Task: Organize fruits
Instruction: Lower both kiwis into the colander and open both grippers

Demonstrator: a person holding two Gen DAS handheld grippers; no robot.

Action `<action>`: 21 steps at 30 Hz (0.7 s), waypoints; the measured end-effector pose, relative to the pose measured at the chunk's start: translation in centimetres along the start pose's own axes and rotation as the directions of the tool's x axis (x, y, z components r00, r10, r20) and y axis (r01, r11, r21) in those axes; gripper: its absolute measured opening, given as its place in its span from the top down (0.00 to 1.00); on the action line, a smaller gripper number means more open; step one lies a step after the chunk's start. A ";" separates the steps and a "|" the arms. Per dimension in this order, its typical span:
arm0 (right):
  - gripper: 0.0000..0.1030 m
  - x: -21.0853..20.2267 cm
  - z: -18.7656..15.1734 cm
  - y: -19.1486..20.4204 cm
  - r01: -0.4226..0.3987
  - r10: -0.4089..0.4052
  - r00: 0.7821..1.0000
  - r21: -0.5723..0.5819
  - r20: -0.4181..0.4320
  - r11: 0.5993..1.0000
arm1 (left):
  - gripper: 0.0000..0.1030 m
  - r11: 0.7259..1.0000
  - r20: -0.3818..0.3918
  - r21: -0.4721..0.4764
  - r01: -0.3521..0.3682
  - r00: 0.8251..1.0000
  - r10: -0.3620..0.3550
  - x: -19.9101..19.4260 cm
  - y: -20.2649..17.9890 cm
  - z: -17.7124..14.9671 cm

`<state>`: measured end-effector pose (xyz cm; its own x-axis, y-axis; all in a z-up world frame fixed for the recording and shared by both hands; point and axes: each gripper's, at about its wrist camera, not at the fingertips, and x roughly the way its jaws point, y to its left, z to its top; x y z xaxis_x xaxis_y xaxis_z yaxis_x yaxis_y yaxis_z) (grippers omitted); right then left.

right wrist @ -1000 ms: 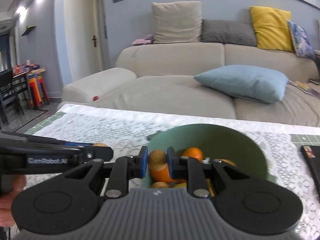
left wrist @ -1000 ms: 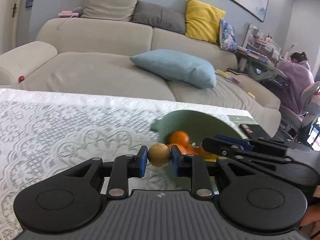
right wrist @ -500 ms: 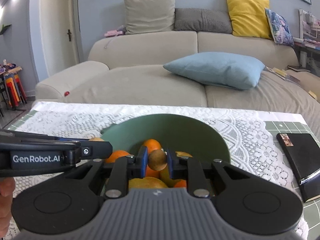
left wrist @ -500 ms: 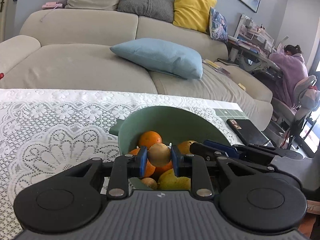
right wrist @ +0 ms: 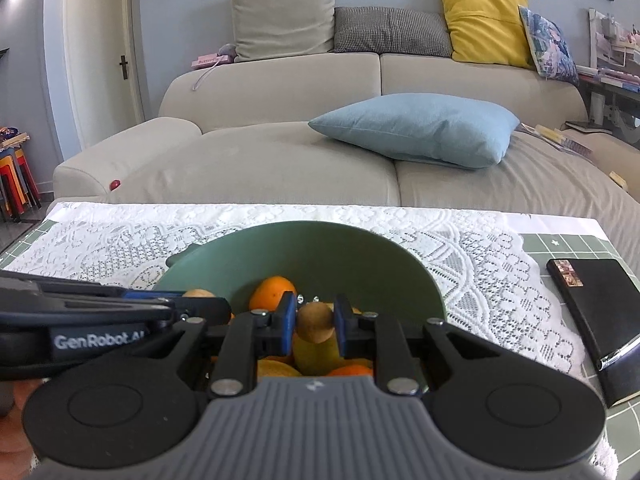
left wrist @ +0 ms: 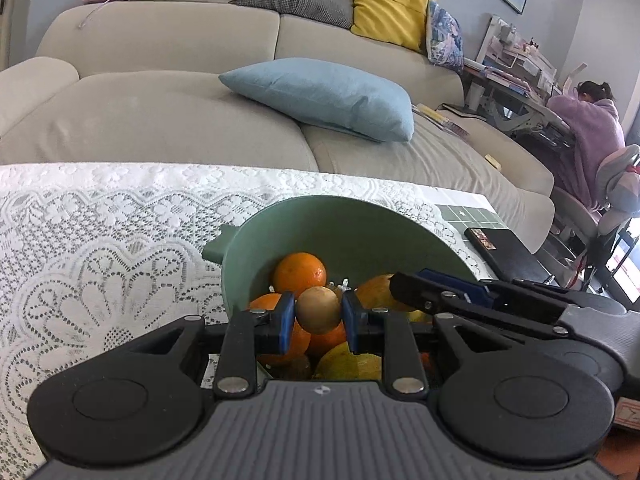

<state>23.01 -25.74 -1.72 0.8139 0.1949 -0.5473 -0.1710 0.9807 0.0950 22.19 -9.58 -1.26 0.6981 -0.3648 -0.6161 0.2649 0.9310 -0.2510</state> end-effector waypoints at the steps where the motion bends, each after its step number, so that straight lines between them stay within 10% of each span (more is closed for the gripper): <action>1: 0.84 0.0 0.0 0.0 0.000 0.000 1.000 0.001 0.001 1.000 | 0.73 1.000 -0.001 -0.001 -0.004 1.000 0.004 0.1 0.1 0.0; 21: 0.83 -0.5 -0.1 0.3 0.011 -0.011 0.999 0.005 -0.038 1.000 | 0.63 0.999 -0.021 -0.012 -0.035 0.999 0.035 0.0 0.2 0.3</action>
<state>22.49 -25.60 -1.45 0.7939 0.1831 -0.5798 -0.1587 0.9829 0.0930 22.47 -9.43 -1.07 0.6929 -0.3324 -0.6399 0.2321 0.9430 -0.2385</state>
